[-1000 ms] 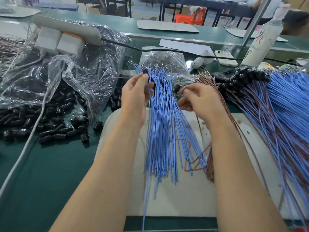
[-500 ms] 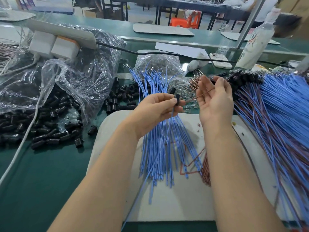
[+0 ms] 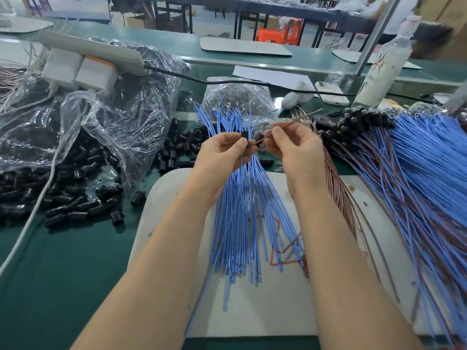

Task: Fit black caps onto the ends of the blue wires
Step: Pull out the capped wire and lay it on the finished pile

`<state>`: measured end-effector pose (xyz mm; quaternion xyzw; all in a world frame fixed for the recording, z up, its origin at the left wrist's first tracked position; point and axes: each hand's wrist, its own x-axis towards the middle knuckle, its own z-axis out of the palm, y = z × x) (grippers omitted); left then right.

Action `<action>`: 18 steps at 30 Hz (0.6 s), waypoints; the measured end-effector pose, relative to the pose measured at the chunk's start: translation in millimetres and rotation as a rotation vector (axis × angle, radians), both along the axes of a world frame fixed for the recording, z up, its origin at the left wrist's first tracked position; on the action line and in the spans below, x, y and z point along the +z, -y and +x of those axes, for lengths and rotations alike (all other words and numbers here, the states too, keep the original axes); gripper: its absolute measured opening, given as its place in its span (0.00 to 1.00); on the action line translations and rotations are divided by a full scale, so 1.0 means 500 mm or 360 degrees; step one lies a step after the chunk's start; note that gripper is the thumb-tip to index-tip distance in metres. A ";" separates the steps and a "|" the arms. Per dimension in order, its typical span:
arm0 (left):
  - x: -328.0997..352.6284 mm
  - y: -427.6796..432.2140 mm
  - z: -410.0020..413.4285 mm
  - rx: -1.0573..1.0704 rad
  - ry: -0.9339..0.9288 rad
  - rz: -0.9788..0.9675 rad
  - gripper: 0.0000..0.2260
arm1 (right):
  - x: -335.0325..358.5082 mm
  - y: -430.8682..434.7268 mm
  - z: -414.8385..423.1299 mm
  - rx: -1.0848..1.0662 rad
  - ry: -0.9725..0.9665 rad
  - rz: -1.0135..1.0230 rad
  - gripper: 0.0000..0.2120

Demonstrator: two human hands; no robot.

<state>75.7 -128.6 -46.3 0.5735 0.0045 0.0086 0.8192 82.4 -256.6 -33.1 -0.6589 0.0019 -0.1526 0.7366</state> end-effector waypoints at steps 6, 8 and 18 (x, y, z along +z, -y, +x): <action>-0.011 0.000 -0.002 0.0233 0.0307 0.0845 0.08 | 0.008 0.006 -0.004 -0.0320 0.0220 0.0002 0.07; -0.013 0.001 -0.003 0.0253 0.0367 0.0992 0.07 | 0.010 0.005 -0.005 -0.0385 0.0259 -0.0053 0.07; -0.018 0.002 -0.005 0.0275 0.0491 0.1313 0.05 | 0.010 0.014 -0.006 -0.0534 0.0279 -0.0145 0.05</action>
